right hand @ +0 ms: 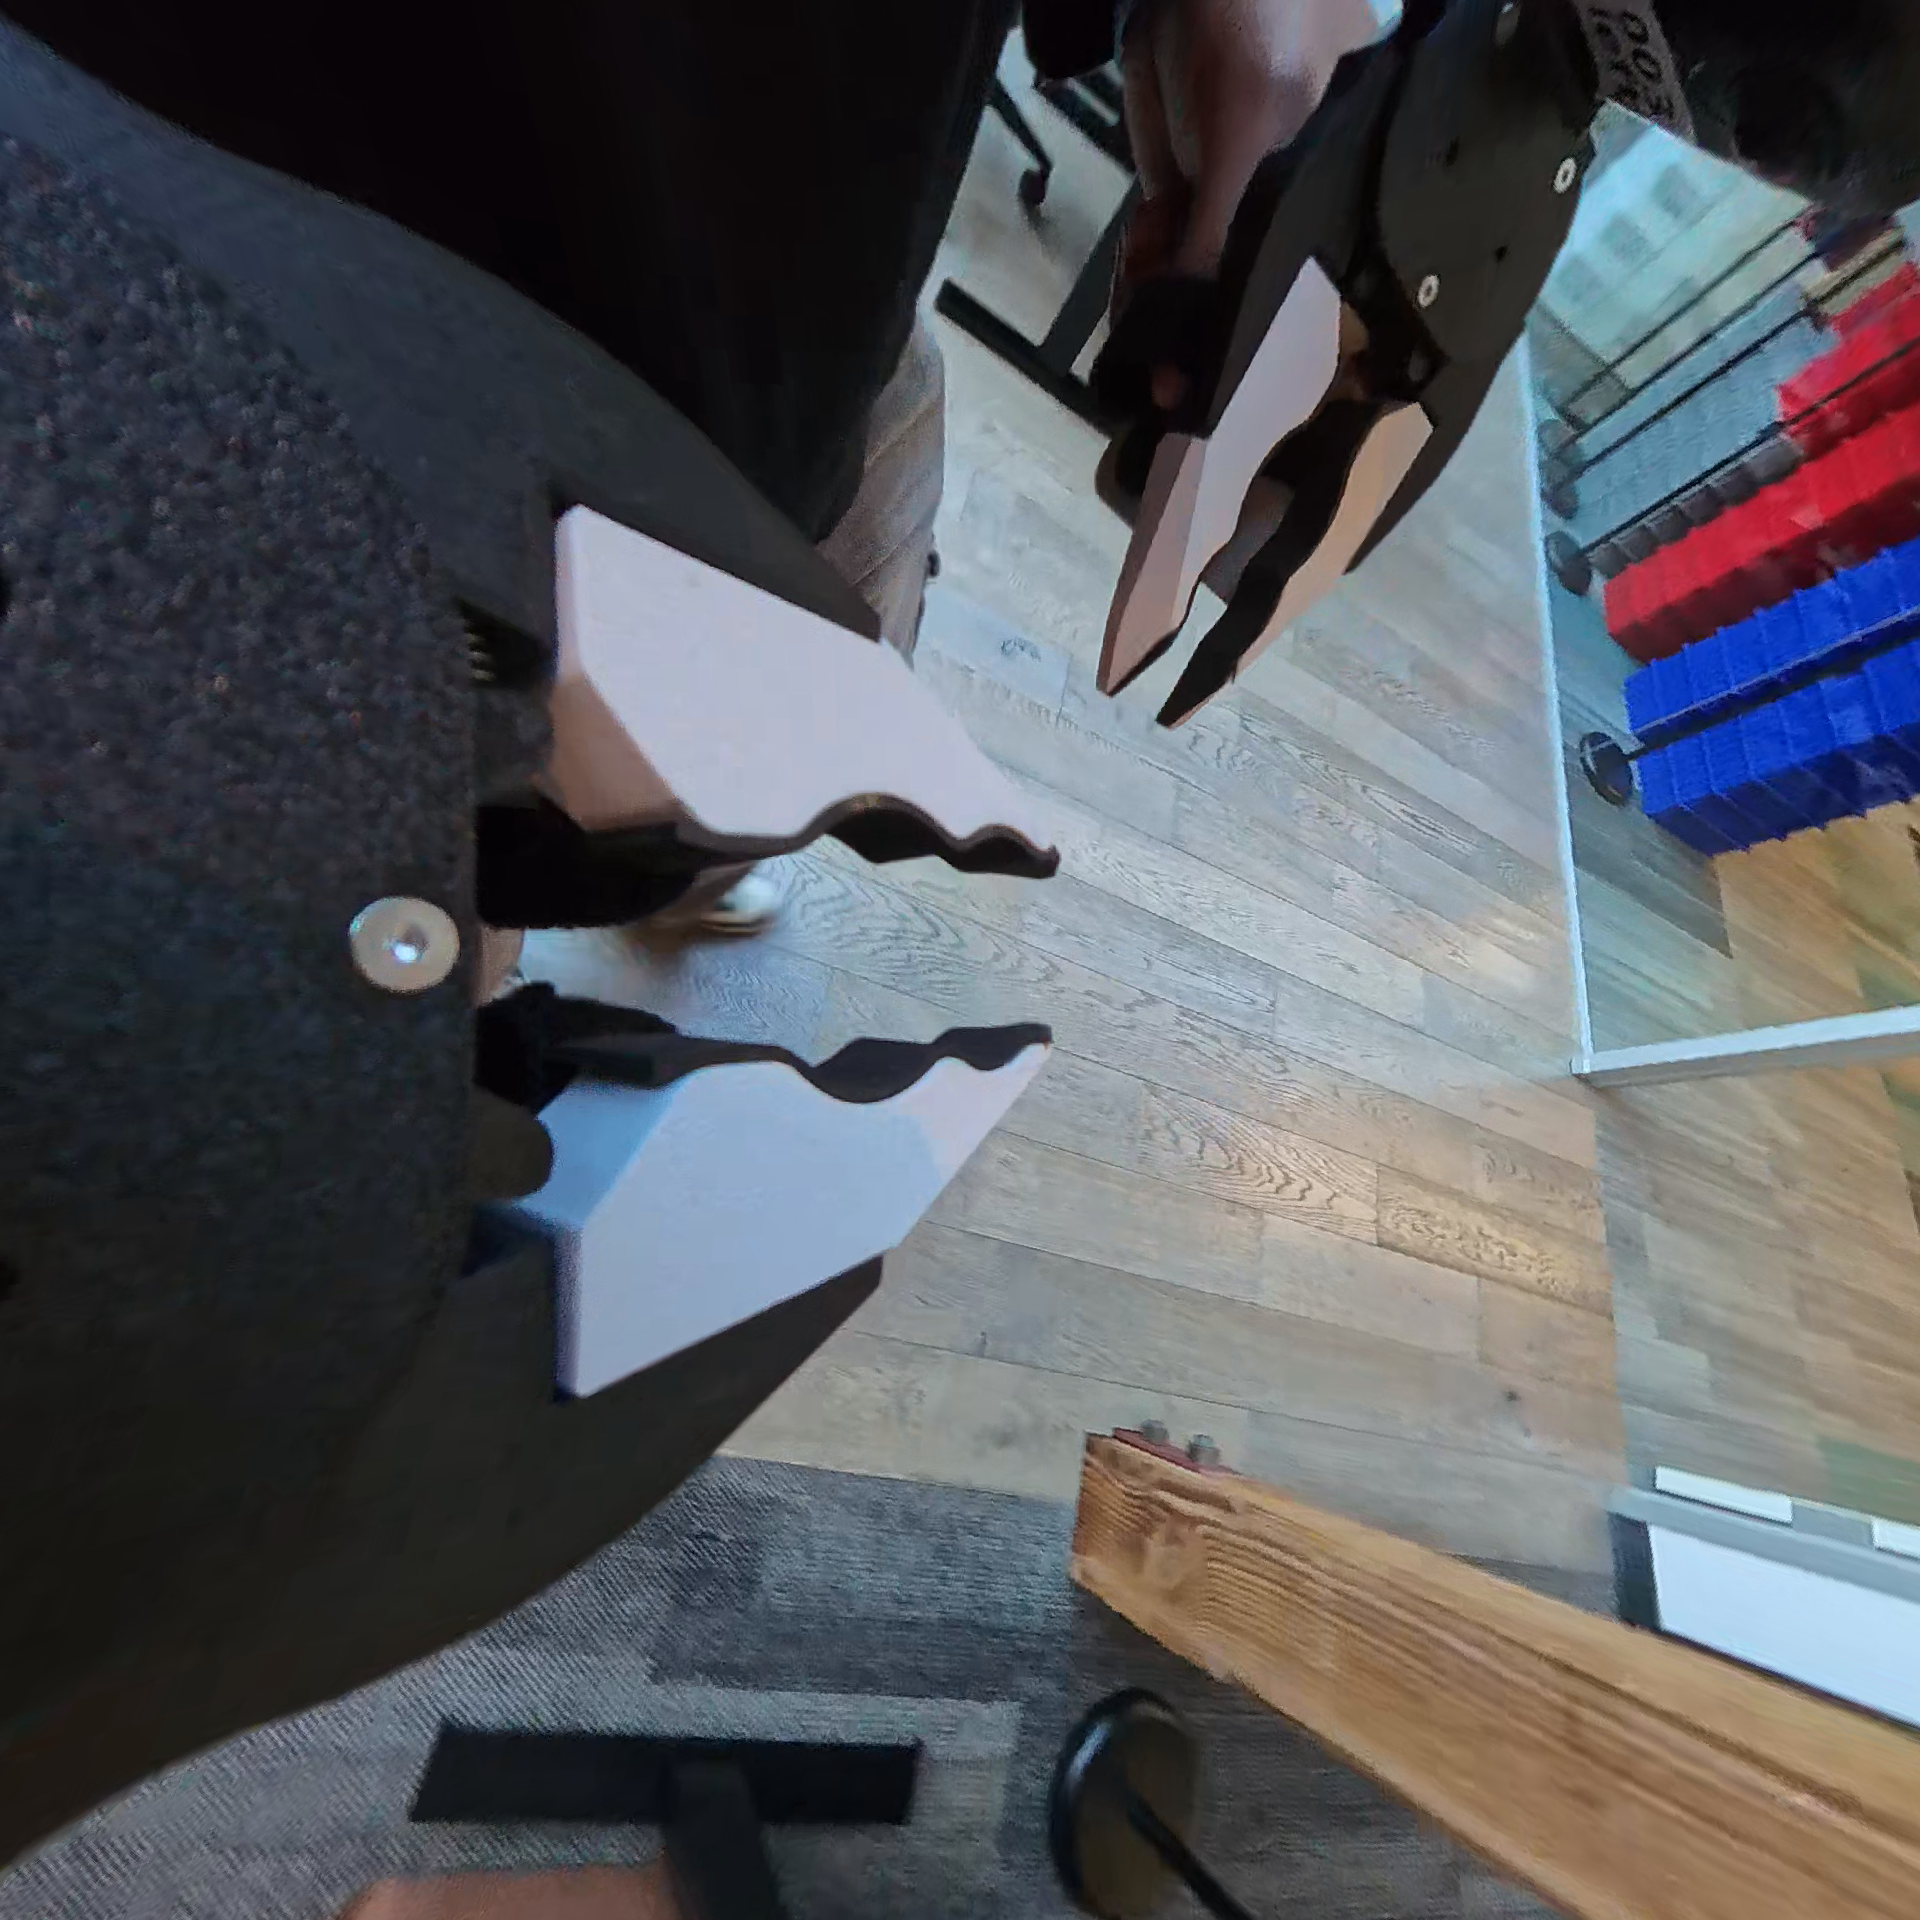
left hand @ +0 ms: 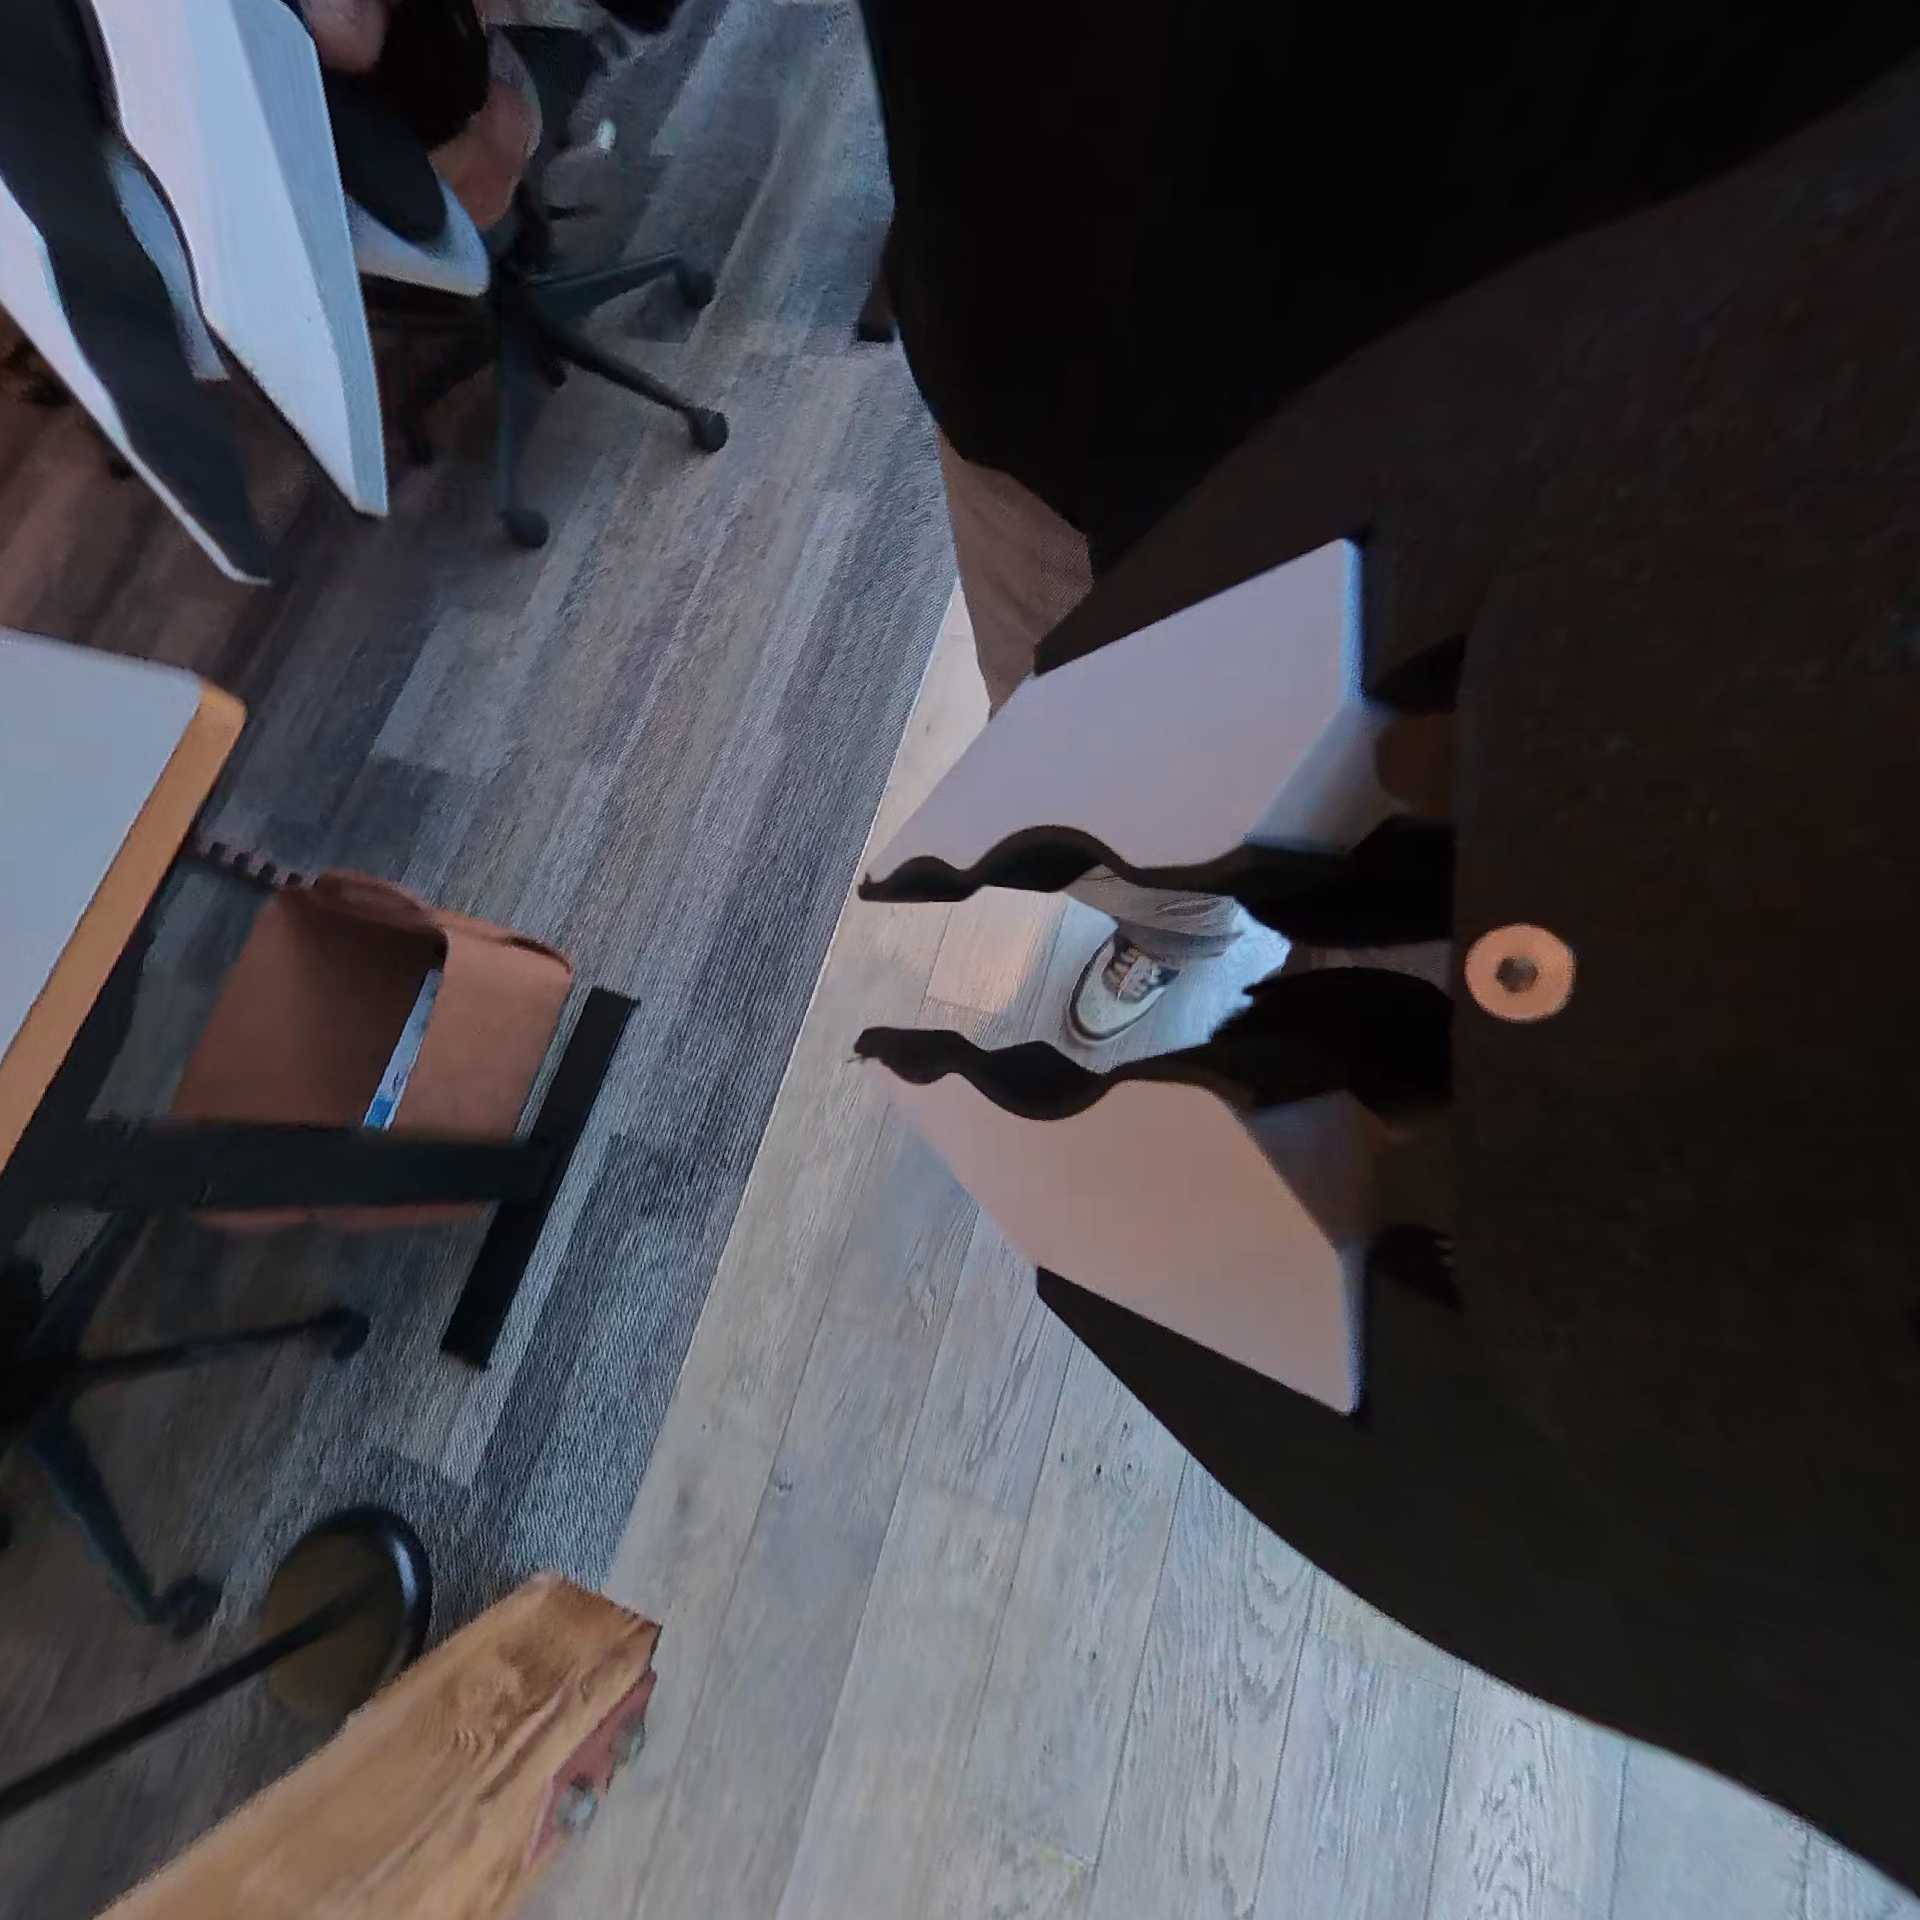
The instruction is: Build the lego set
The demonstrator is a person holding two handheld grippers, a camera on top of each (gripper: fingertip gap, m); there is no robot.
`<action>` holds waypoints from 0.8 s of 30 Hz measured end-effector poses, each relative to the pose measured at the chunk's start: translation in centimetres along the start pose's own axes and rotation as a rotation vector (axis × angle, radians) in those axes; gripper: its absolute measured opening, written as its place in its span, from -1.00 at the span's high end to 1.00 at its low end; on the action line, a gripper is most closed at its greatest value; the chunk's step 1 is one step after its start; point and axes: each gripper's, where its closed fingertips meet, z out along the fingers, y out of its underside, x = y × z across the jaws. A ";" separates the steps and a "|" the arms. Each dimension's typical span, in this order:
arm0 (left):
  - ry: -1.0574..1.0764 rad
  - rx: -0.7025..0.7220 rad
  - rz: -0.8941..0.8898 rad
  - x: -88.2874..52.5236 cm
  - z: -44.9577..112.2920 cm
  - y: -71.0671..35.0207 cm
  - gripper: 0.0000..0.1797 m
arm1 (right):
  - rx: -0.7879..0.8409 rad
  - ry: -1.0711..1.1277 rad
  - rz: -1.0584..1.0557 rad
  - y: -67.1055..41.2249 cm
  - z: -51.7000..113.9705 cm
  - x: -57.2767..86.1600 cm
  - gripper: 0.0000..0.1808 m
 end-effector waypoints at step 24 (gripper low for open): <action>-0.232 0.129 -0.223 -71.0 -14.1 -11.3 0.76 | -0.188 -0.325 -0.177 -33.6 63.5 1.4 0.70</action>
